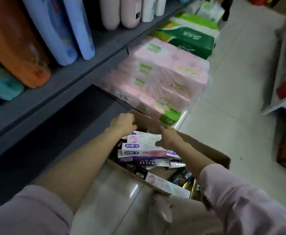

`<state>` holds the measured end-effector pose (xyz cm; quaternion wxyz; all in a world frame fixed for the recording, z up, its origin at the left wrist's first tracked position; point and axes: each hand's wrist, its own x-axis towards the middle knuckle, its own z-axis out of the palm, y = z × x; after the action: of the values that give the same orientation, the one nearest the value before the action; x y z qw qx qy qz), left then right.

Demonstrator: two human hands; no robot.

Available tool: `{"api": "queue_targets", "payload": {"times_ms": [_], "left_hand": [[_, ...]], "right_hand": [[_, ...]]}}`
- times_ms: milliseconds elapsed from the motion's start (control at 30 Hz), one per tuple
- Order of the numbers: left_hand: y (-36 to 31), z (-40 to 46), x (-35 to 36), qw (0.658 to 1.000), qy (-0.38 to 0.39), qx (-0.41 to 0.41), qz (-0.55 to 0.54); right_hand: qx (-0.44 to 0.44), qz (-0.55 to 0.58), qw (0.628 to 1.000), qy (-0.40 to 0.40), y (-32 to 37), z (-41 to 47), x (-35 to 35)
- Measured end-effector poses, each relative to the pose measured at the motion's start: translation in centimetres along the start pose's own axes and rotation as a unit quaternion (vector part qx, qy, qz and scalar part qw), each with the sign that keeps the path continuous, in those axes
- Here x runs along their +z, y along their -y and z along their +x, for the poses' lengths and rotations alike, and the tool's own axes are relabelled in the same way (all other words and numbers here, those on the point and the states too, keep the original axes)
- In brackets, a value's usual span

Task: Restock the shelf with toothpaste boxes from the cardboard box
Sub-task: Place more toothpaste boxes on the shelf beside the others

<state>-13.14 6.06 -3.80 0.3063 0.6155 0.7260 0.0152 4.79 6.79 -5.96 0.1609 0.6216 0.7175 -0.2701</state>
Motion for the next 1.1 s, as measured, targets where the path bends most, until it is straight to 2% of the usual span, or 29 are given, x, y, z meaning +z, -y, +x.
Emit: {"api": "queue_targets", "payload": {"times_ms": [133, 300, 367, 533, 633, 767, 833, 900, 967, 1100], "left_hand": [[2.0, 5.5, 6.9, 0.994, 0.104, 0.024, -0.001], [5.0, 9.0, 13.1, 0.983, 0.171, 0.046, 0.049], [6.0, 9.6, 14.3, 0.979, 0.175, 0.059, 0.086], [6.4, 10.1, 16.1, 0.966, 0.170, 0.075, 0.181], [6.5, 10.5, 16.6, 0.960, 0.177, 0.101, 0.190], [6.9, 11.0, 16.4, 0.959, 0.191, 0.138, 0.155], [7.5, 10.5, 16.3, 0.968, 0.176, 0.137, 0.113], [8.2, 9.8, 16.3, 0.977, 0.169, 0.116, 0.058], [8.9, 9.1, 16.0, 0.981, 0.163, 0.100, 0.031], [9.0, 7.8, 14.6, 0.979, 0.151, 0.102, 0.092]], "right_hand": [[-0.008, -0.023, 0.998, 0.052, -3.0, 5.4, 3.9], [-0.046, -0.022, 0.995, 0.083, -5.2, 9.7, 8.1], [-0.060, -0.044, 0.994, 0.084, -5.4, 10.4, 9.1], [-0.087, -0.152, 0.984, -0.002, -5.1, 11.5, 11.5], [-0.078, -0.201, 0.976, 0.037, -5.1, 11.8, 11.7], [-0.016, -0.063, 0.989, 0.134, -5.3, 12.7, 10.8], [0.003, -0.043, 0.992, 0.117, -5.5, 13.2, 10.7], [-0.011, -0.084, 0.991, 0.100, -5.2, 13.3, 10.8], [-0.037, -0.078, 0.991, 0.098, -4.7, 13.0, 10.9], [-0.057, -0.045, 0.993, 0.095, -3.9, 11.8, 10.7]]}}
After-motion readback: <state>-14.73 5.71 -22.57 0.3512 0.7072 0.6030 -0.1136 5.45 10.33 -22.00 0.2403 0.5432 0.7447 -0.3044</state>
